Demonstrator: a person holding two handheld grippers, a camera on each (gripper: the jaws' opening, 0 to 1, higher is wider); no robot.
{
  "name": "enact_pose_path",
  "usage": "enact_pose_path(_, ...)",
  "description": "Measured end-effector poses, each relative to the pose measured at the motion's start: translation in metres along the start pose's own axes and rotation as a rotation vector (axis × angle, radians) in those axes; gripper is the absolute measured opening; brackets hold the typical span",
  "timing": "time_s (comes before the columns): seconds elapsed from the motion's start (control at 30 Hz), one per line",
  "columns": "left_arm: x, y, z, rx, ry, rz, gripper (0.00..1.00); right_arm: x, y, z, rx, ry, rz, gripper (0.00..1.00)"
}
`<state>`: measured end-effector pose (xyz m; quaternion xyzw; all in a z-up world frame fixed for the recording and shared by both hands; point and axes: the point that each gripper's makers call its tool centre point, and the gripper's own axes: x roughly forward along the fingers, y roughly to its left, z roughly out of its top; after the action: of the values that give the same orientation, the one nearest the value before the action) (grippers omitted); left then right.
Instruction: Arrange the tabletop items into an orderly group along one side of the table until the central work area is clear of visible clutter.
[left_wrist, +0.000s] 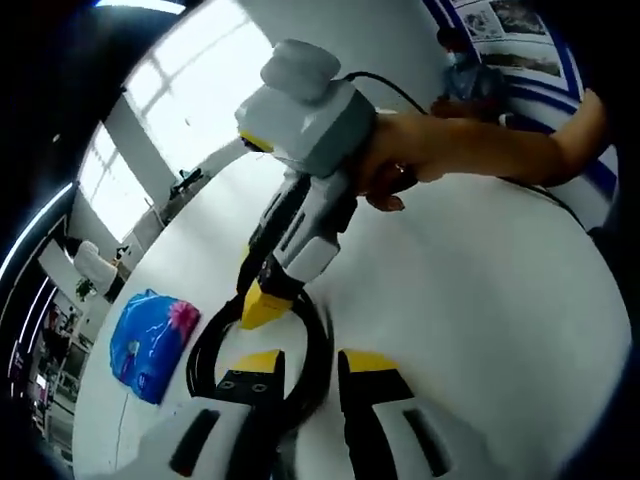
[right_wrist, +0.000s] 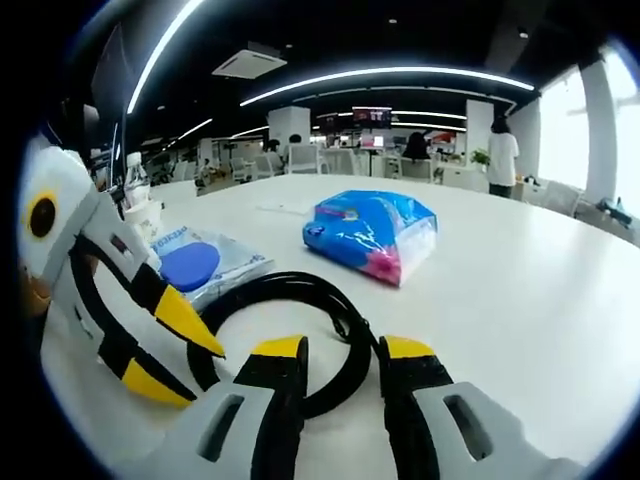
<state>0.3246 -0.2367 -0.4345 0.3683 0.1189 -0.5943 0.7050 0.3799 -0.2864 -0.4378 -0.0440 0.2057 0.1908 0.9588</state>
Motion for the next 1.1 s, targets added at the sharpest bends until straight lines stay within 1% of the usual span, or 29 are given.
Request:
enact_pose_path(0.13, 0.0014, 0.001, -0.0009, -0.035, 0.01, -0.039, 0.19, 0.0002, -0.001, 0.0001, -0.017, 0.004, -0.009, 0.26)
enact_pose_path(0.3, 0.003, -0.0051, -0.0001, -0.028, 0.016, -0.081, 0.12, 0.0009, -0.0013, 0.0004, -0.04, 0.01, -0.016, 0.27)
enact_pose_path(0.37, 0.0057, -0.006, 0.0014, -0.029, -0.005, -0.088, 0.11, 0.0022, -0.0018, 0.0002, -0.057, 0.012, -0.023, 0.26)
enact_pose_path(0.47, 0.0063, -0.0044, 0.0007, -0.058, -0.012, -0.095, 0.11, 0.0027, -0.0022, 0.0002, -0.074, 0.012, -0.024, 0.26)
enact_pose_path(0.5, 0.007, -0.0036, 0.0004, -0.079, -0.01, -0.101, 0.1, 0.0031, -0.0024, 0.0002, -0.081, 0.011, -0.025, 0.26)
enact_pose_path(0.53, 0.0074, -0.0035, 0.0005, -0.077, -0.009, -0.105, 0.09, 0.004, -0.0021, 0.0003, -0.093, 0.009, -0.025, 0.26)
enact_pose_path(0.57, 0.009, -0.0013, -0.0001, -0.072, -0.001, -0.105, 0.08, 0.0048, -0.0014, -0.0001, -0.127, 0.011, -0.021, 0.26)
enact_pose_path(0.6, 0.0095, -0.0007, 0.0003, -0.072, 0.002, -0.111, 0.08, 0.005, -0.0013, 0.0001, -0.136, 0.009, -0.023, 0.26)
enact_pose_path(0.67, 0.0098, -0.0016, 0.0001, -0.07, 0.008, -0.117, 0.08, 0.0049, -0.0022, 0.0004, -0.126, 0.011, -0.024, 0.26)
enact_pose_path(0.7, 0.0098, -0.0021, 0.0005, -0.063, 0.01, -0.117, 0.08, 0.0049, -0.0028, 0.0006, -0.125, 0.01, -0.023, 0.24)
enact_pose_path(0.77, 0.0099, -0.0031, 0.0011, -0.053, 0.011, -0.114, 0.07, 0.0046, -0.0036, 0.0012, -0.13, 0.009, -0.024, 0.19)
enact_pose_path(0.8, 0.01, -0.0034, 0.0013, -0.047, 0.012, -0.111, 0.07, 0.004, -0.0037, 0.0021, -0.164, 0.01, -0.024, 0.14)
enact_pose_path(0.83, 0.01, -0.0041, 0.0009, -0.031, 0.009, -0.11, 0.07, 0.0036, -0.0055, 0.0037, -0.206, 0.01, -0.042, 0.11)
enact_pose_path(0.87, 0.0101, -0.0042, 0.001, -0.028, 0.008, -0.107, 0.07, 0.0053, -0.0057, 0.0047, -0.232, 0.005, -0.052, 0.1)
enact_pose_path(0.9, 0.0099, -0.0042, 0.0002, -0.029, 0.006, -0.105, 0.07, 0.0058, -0.0045, 0.0042, -0.255, 0.009, -0.046, 0.08)
enact_pose_path(0.93, 0.0098, -0.0044, 0.0, -0.029, 0.003, -0.103, 0.07, 0.0069, -0.0027, 0.0035, -0.249, 0.002, -0.043, 0.06)
enact_pose_path(1.0, 0.0098, -0.0048, -0.0001, -0.024, 0.001, -0.104, 0.07, 0.0059, -0.0062, 0.0041, -0.251, -0.004, -0.043, 0.05)
enact_pose_path(1.1, 0.0098, -0.0067, -0.0001, -0.012, 0.008, -0.108, 0.06, 0.005, -0.0073, 0.0042, -0.218, -0.022, -0.028, 0.03)
